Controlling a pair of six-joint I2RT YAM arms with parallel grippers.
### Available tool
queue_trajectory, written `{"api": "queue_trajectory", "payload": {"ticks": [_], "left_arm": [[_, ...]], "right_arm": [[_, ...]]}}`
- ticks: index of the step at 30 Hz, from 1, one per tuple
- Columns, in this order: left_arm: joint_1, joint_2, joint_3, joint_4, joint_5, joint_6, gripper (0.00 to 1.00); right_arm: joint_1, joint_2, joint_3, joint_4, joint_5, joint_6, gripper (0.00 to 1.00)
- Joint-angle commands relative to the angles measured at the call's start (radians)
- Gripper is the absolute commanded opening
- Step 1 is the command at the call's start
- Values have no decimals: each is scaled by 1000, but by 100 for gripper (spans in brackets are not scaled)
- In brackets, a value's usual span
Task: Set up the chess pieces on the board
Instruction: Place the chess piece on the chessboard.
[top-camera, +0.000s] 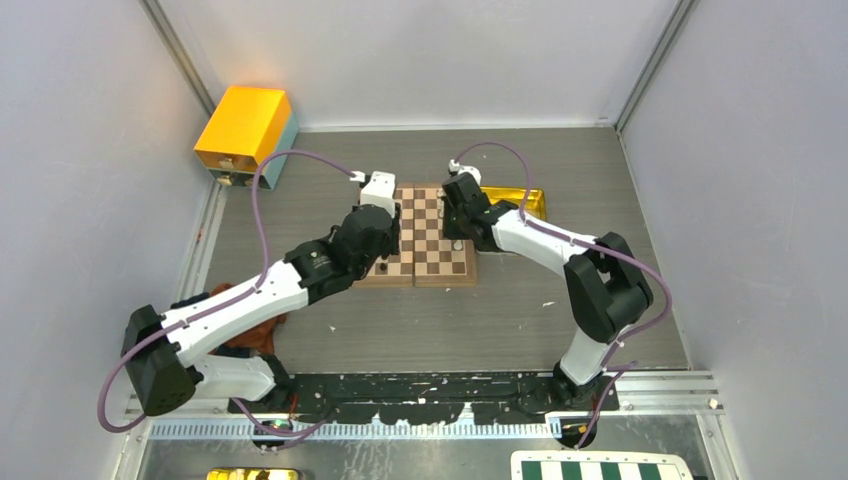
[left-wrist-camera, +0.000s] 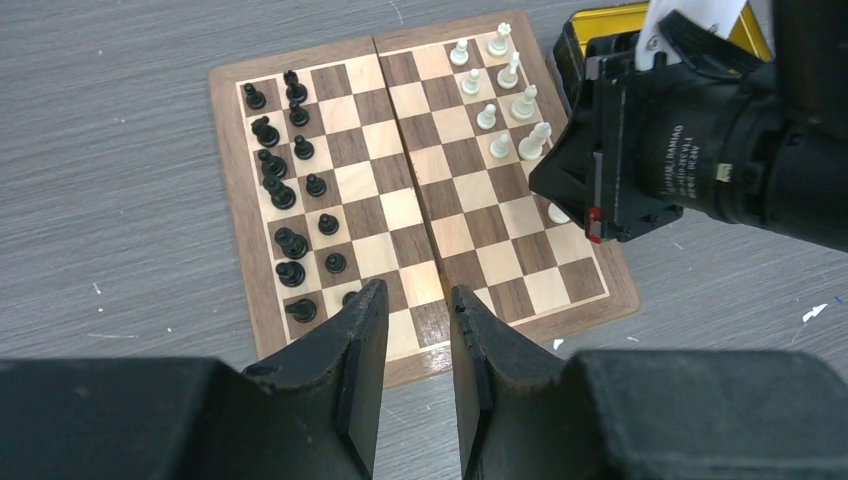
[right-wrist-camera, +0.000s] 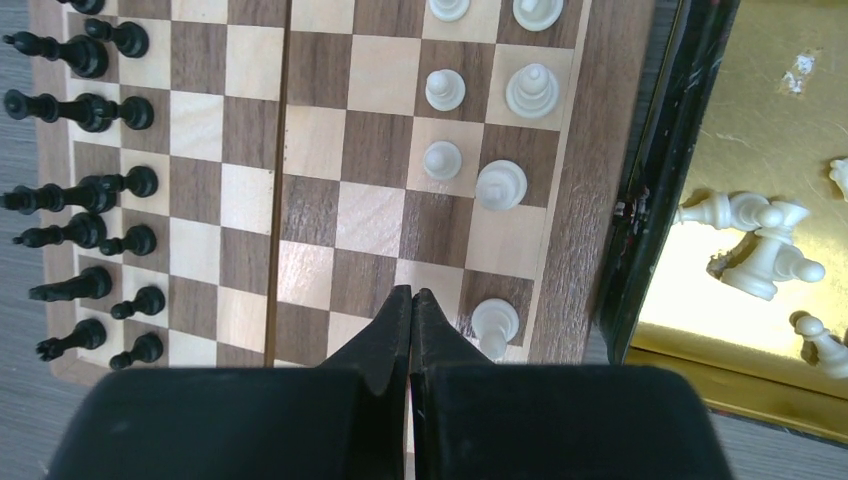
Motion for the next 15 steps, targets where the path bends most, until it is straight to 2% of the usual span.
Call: {"api": "queue_trajectory", "payload": {"ticks": [1,15], "left_arm": [[-2,-47,-6,27,-2,-5,31],[-2,-89,-37,41,3,5,31]], "right_arm": [[8,26,51,63,62,-31,1],[22,120,69,117,167,-119,1]]}}
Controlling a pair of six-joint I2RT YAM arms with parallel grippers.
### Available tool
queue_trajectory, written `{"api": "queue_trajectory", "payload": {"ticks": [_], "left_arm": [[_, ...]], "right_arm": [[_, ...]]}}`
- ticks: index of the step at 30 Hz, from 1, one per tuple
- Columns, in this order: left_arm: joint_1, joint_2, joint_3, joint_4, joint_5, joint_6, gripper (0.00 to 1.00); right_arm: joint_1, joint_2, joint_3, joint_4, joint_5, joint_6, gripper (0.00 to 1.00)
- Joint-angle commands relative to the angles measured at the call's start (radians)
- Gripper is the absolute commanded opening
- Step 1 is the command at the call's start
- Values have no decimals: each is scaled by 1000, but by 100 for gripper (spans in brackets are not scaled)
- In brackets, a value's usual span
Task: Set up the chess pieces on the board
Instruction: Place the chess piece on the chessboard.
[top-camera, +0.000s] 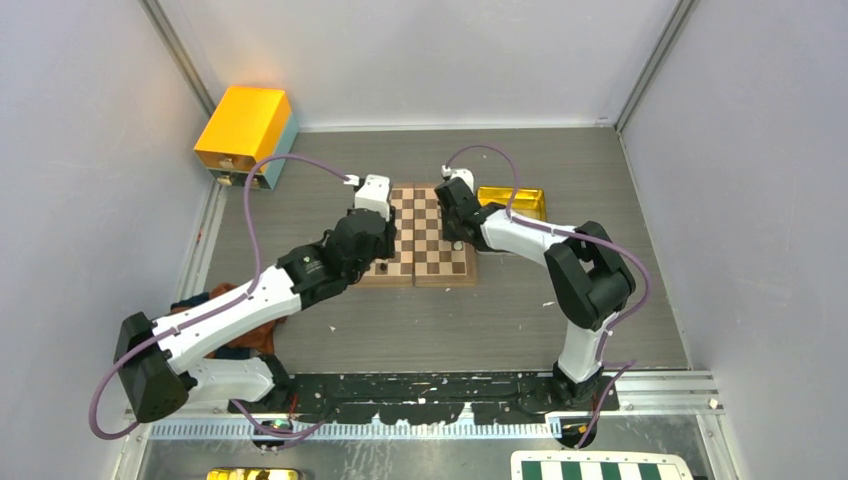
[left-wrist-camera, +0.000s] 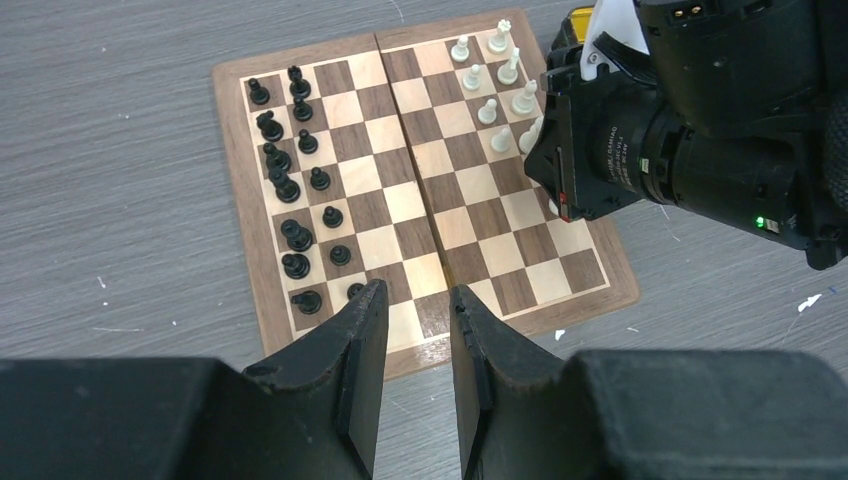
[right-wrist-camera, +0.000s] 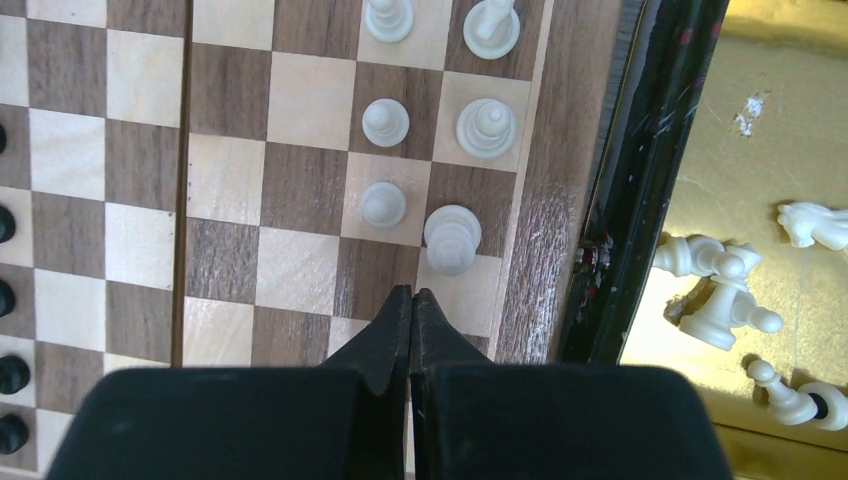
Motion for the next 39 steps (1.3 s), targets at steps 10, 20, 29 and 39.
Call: {"api": "queue_trajectory", "payload": {"ticks": [10,20,29,39], "left_arm": [[-2,-47,-17,41,3,5,31],[-2,-40,-12,45,11,8,30],[-2,-39,-11,45,16,14,30],[-2,-56,-7,39,4,14,30]], "right_arm": [[9,43,71,78,78,-46,1],[9,46,72,76,106,-53,1],[8,42,69,68,71,-62,1],[24,-80,85,-47,32,-74,1]]}}
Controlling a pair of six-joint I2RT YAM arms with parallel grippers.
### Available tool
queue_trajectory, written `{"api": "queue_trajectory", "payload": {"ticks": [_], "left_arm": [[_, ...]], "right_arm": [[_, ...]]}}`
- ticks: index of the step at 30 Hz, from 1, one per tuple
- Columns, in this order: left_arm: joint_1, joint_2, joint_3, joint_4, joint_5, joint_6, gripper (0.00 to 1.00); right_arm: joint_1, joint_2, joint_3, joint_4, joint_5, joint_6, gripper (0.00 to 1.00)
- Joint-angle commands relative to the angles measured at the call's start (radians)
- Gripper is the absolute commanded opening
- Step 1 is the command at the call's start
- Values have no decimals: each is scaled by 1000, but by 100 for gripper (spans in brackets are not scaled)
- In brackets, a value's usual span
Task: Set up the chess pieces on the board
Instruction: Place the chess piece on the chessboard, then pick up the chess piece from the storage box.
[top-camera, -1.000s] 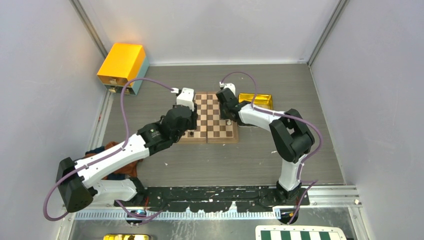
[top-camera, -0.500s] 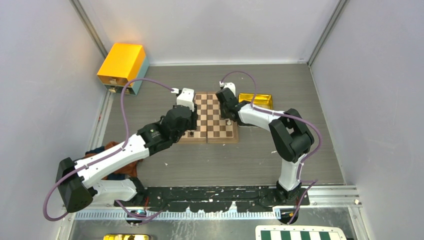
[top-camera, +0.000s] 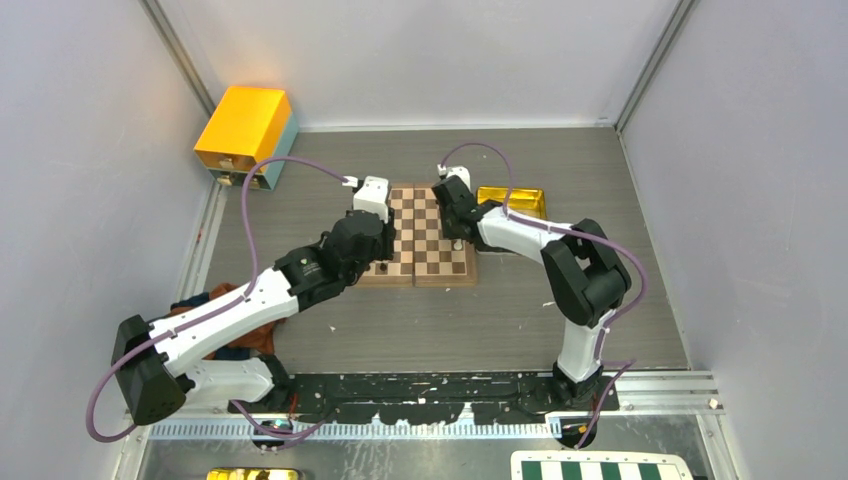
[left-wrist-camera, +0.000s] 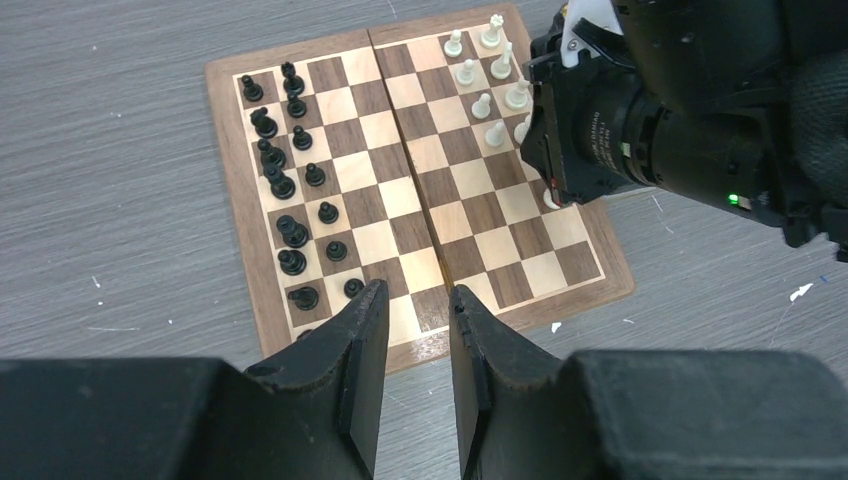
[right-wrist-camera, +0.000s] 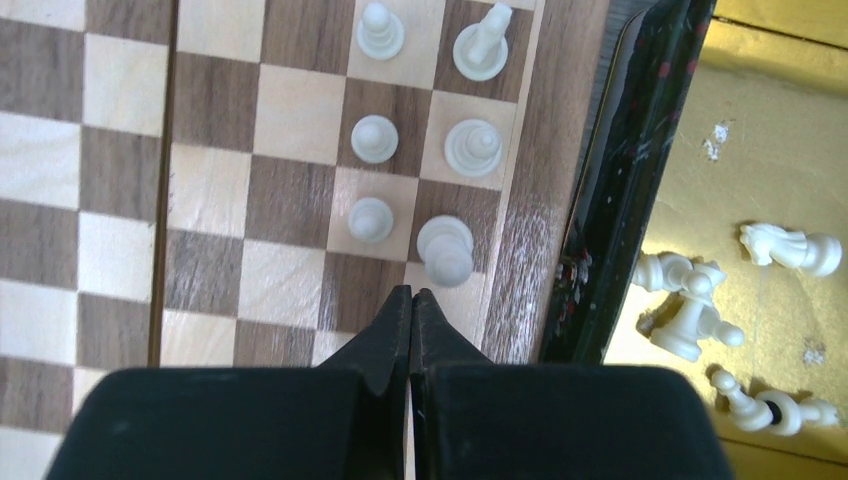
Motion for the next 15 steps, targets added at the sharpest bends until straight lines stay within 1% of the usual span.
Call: {"api": "queue_trajectory", "payload": {"ticks": [1,3,5,6,9,11,15], "left_arm": [[-2,-36,12,40,-17,14,30],[-2,-41,17,43,-26,21,30],[-2,-40,27,44,-30,28,30],[-2,-37,33,43,-31,31,30],[-2,-26,55,45,-27,38,31],[-2,-11,75,46,-12,45,39],[-2,28,121,35,60,66,57]], "right_arm": [[25,-148,41,-55,-14,-11,1],[34,-201,39,-86,-14,-10,2],[38,-254,52,-130,-10,-10,6],[38,-283,59,-153,-2,-9,11],[36,-354,77,-211,52,-16,29],[28,-377,91,-253,98,-25,38],[-25,-365,106,-316,128,-21,44]]}}
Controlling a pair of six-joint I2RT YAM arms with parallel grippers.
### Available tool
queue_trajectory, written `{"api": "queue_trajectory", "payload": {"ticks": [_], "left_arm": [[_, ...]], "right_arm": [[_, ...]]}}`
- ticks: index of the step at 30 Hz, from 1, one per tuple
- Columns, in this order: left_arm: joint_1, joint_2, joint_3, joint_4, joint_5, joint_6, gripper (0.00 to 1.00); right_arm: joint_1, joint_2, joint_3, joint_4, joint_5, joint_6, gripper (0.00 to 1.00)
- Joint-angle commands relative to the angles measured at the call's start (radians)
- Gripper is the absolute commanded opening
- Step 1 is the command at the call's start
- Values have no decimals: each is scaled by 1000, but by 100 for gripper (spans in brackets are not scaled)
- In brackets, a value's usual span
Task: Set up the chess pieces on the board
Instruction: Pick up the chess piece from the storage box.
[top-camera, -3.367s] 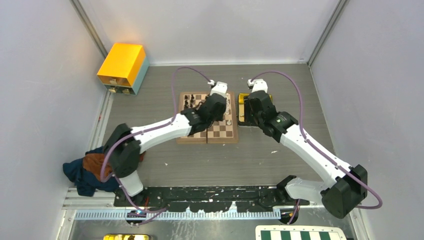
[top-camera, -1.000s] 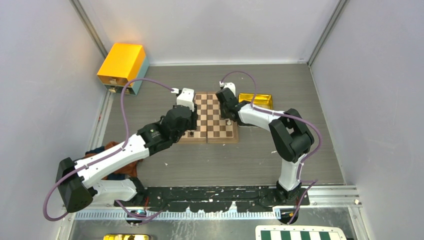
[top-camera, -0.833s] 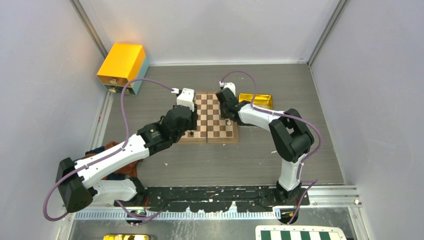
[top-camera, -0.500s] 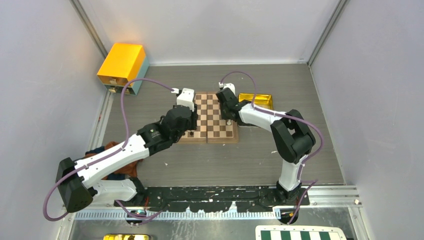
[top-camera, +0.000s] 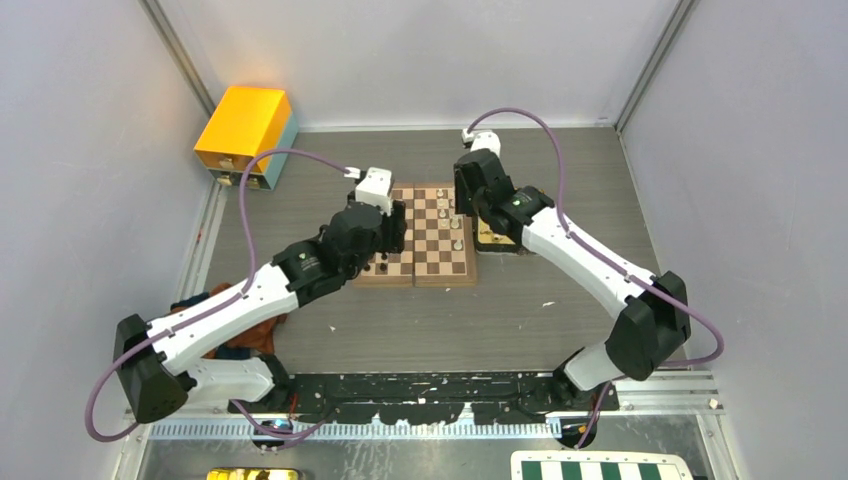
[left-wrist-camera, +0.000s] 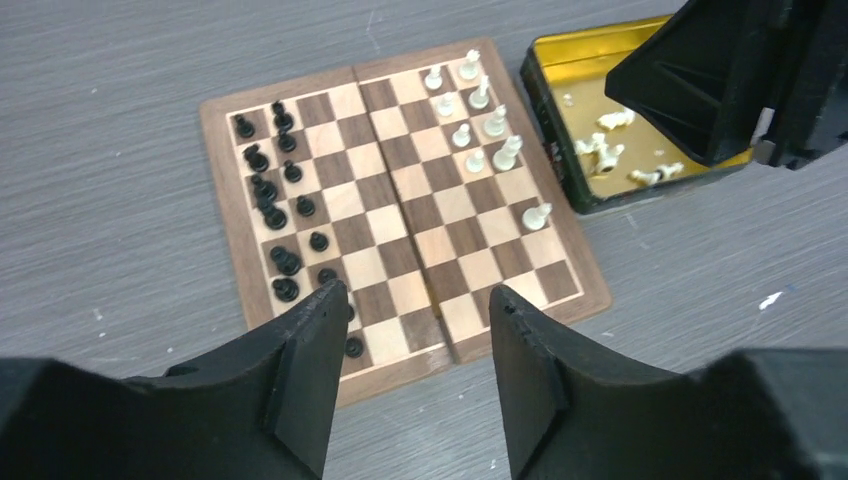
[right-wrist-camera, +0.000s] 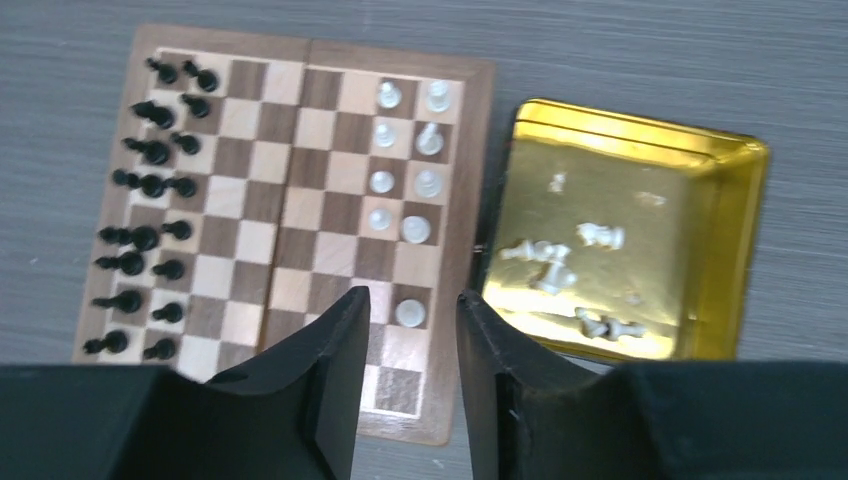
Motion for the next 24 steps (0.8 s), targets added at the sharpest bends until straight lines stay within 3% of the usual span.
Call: {"api": "queue_trajectory", "payload": {"ticks": [1,5,9,24], "left_arm": [[-1,37,88,29,77,41,62],[13,76,133,-20,181,56,78],[51,78,134,-53,250,58,85],[172,86,106,-76,356,52,89]], "right_arm": [[-66,9,28,-88,66,4,45],[-126,49,49,-104,48,24,48],[-171,113,75,-123,35,31,50],[-254,311,58,-46,-78,68,46]]}}
